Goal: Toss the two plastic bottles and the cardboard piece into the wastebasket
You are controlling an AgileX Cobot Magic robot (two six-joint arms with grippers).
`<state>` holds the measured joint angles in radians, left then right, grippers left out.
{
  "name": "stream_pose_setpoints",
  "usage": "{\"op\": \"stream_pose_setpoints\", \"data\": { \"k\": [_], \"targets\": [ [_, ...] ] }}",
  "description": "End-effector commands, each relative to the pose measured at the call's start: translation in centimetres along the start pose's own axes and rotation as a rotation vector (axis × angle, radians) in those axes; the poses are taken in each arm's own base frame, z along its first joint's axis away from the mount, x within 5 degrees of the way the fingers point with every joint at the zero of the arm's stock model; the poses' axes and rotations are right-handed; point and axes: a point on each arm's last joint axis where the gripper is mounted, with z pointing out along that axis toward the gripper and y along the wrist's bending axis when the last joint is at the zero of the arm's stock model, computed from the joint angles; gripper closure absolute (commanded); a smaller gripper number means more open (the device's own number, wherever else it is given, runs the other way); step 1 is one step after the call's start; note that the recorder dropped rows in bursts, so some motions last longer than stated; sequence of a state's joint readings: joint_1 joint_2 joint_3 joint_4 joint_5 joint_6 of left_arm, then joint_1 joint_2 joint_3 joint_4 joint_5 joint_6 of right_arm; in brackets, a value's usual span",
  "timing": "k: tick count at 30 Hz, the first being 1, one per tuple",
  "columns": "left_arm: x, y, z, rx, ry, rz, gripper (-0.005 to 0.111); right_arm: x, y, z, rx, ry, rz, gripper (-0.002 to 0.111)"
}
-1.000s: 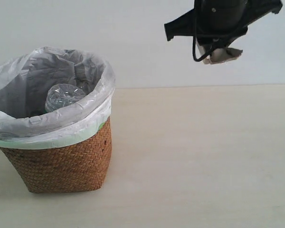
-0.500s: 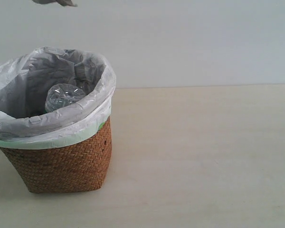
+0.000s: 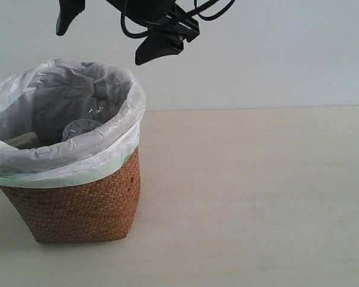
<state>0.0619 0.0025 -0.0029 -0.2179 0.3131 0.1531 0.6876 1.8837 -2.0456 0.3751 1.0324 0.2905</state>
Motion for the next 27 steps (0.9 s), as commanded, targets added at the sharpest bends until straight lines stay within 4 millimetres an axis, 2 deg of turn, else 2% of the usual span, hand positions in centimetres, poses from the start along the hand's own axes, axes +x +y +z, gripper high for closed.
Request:
{"op": "stream_pose_setpoints", "data": {
  "k": [1, 3, 4, 5, 9, 13, 17, 27],
  "targets": [
    [0.1, 0.0, 0.0, -0.004, -0.002, -0.008, 0.101, 0.2, -0.1, -1.0, 0.050, 0.008, -0.051, 0.030],
    [0.1, 0.0, 0.0, -0.004, -0.002, -0.008, 0.101, 0.3, -0.3, -1.4, 0.090, 0.016, -0.072, 0.058],
    [0.1, 0.0, 0.0, -0.004, -0.002, -0.008, 0.101, 0.4, -0.6, -1.9, 0.135, 0.029, -0.105, 0.093],
    [0.1, 0.0, 0.0, -0.004, -0.002, -0.008, 0.101, 0.5, -0.7, -2.2, 0.153, 0.038, -0.128, 0.108],
    [0.1, 0.0, 0.0, -0.004, -0.002, -0.008, 0.101, 0.9, -1.9, -4.2, 0.332, 0.039, -0.201, 0.107],
    [0.1, 0.0, 0.0, -0.004, -0.002, -0.008, 0.101, 4.2, -3.4, -7.3, 0.443, 0.048, -0.220, 0.107],
    [0.1, 0.0, 0.0, -0.004, -0.002, -0.008, 0.101, 7.1, -4.7, -10.2, 0.472, -0.055, -0.258, 0.107],
    [0.1, 0.0, 0.0, -0.004, -0.002, -0.008, 0.101, 12.8, -6.1, -16.7, 0.472, -0.275, -0.367, 0.107]
  ]
}}
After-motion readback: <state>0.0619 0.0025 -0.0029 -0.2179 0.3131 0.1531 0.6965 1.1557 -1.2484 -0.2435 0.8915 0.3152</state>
